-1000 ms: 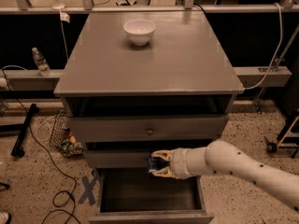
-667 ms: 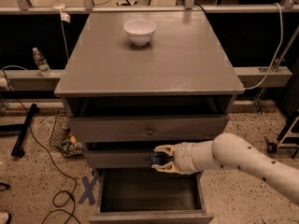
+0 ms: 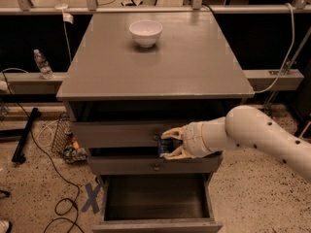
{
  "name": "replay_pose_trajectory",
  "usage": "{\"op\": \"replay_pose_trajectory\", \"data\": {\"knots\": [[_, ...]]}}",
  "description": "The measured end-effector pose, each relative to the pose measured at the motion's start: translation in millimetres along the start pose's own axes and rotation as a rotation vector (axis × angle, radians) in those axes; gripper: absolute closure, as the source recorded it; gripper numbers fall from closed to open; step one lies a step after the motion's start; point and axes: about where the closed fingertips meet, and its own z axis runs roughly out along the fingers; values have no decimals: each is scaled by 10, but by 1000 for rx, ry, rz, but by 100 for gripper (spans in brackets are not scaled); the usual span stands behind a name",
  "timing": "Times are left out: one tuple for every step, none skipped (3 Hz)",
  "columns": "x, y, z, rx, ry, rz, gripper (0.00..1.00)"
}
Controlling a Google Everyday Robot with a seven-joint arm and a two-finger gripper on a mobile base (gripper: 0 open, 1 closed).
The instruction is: Pick rxbar blueberry from bottom drawer and place on counter
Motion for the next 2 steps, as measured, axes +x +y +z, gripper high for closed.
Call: {"op": "replay_pose_trajectory", "data": {"knots": [[0,0,0,0,0,0,100],[-155,-228,-530,34,15,-61,100]]}}
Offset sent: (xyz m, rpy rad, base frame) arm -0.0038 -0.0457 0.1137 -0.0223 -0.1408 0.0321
